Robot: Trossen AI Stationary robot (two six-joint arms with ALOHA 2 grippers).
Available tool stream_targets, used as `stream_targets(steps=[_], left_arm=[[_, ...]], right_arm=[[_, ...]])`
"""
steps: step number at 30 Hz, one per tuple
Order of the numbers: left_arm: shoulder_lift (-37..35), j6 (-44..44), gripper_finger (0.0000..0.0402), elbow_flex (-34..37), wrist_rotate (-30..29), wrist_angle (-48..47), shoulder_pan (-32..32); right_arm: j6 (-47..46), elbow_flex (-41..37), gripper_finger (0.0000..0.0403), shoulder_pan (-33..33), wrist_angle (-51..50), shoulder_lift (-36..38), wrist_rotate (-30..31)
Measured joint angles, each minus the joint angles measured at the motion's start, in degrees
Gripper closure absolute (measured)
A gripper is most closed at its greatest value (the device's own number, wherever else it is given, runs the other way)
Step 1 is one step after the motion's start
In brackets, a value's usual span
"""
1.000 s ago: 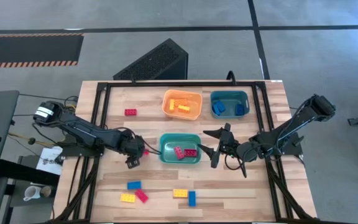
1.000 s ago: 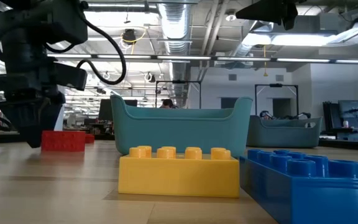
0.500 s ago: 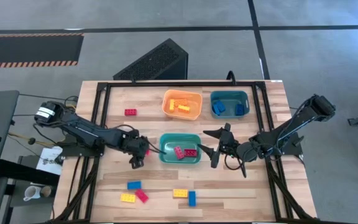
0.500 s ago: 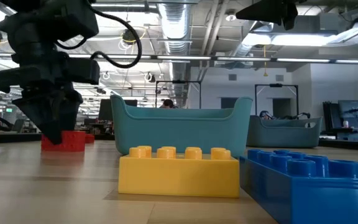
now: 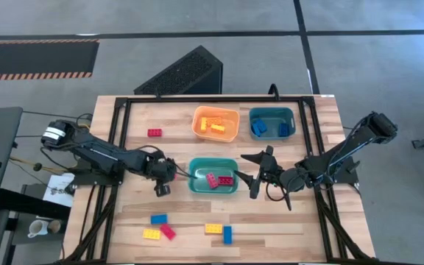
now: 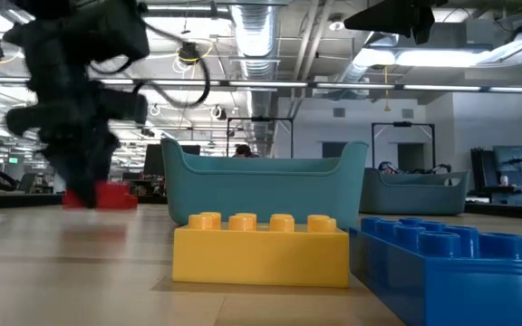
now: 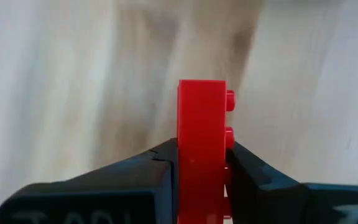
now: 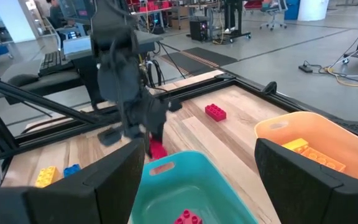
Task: Sort & place blocks by color
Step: Put the red game piece into the green bin, then put the yellow game piece into the yellow bin
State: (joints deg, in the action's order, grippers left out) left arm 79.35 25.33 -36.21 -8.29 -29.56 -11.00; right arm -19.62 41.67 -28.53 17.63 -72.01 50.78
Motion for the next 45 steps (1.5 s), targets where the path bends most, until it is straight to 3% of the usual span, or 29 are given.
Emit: stream_targets(steps=[5, 13, 20, 30, 33, 41, 45], left_arm=[[-7.32, -3.56, 0.0345, -1.9, -3.88, -0.85, 1.98], [-13.93, -10.96, 0.0342, -3.78, -1.71, 13.01, 3.62], [-9.38, -12.65, 0.0342, -3.85, 3.78, 25.51, 3.73], [-0.51, -12.81, 0.0341, -3.8, 8.28, 33.83, 4.54], [0.47, -12.27, 0.0316, -3.84, 8.42, 35.55, 4.79], [0.54, -12.05, 0.0193, -3.78, 7.56, 35.82, 4.8], [0.22, -12.41, 0.016, -3.78, 6.36, 36.59, 4.8]], right_arm=[[0.01, 0.0, 0.0078, 0.01, 0.02, 0.0, -0.07], [0.03, 0.0, 0.0078, 0.01, 0.0, 0.0, 0.17], [-0.26, 0.0, 0.0078, 0.05, -0.08, 0.0, 0.31], [-0.43, 0.0, 0.0078, 0.06, -0.51, 0.0, 0.31], [-0.44, 0.0, 0.0078, 0.06, -0.67, 0.0, 0.31], [-0.44, 0.0, 0.0078, 0.06, -0.9, 0.0, 0.29], [-0.48, 0.0, 0.0078, 0.06, -0.9, 0.0, 0.28]])
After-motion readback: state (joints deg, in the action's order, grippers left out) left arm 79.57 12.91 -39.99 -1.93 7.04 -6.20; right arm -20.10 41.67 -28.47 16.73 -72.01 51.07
